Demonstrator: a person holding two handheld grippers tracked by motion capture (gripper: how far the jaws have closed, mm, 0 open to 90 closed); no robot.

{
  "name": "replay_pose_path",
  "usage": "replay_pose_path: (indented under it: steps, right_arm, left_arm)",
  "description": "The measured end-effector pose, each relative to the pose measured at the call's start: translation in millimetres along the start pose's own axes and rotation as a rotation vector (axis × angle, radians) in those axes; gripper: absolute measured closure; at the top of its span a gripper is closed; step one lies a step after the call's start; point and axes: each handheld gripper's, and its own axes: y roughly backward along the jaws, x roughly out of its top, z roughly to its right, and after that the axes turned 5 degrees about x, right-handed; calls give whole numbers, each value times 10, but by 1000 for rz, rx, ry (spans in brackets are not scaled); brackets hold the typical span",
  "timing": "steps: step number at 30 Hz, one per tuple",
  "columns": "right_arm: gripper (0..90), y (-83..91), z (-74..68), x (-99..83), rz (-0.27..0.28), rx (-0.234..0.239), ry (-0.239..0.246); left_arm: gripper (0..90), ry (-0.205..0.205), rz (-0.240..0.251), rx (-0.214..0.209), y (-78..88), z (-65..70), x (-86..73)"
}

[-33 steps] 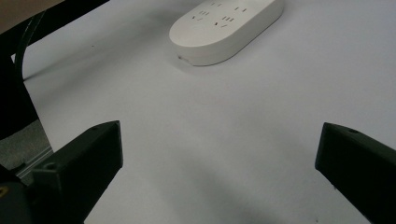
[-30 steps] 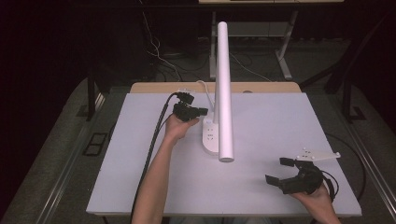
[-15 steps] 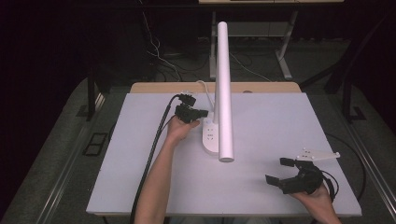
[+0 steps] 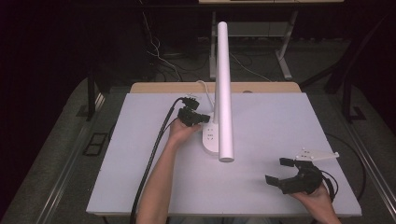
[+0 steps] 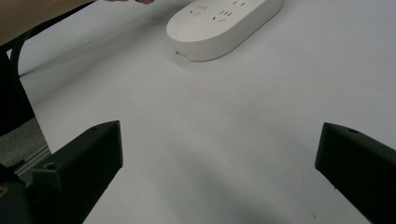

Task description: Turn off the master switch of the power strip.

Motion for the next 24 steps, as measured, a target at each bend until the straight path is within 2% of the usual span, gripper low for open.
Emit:
replay_pose_path:
  steps: [4,5,7,13,16,17,19,20,23,24]
  right_arm:
    - [3,5,1,1,0,0,-7]
    - [3,3,1,2,2,0,-3]
    - [3,1,-6,5,-2,2,0]
    - [3,-8,-30,8,-3,2,18]
    - [3,-21,-24,10,-4,0,23]
    - [3,-22,-24,11,-4,0,23]
    - [3,-22,-20,12,-4,-3,21]
    - [3,-20,-19,11,-3,-2,22]
    - [3,-16,-18,12,-6,-1,16]
    - [3,-16,-20,12,-6,-2,17]
  left_arm:
    - [900,-1,-31,11,1,15,0]
    - [900,-44,-67,12,30,-12,6]
    - [900,6,-41,13,19,2,-5]
    - [900,40,-23,-4,13,-35,-29]
    - [900,14,-34,2,13,-42,-20]
    - [900,43,-20,1,1,-32,-20]
    - [900,17,-36,1,11,-44,-19]
    - [900,38,-23,11,-7,-16,-15]
    - [900,7,-52,43,-10,17,12]
    - [900,28,-40,38,-17,19,7]
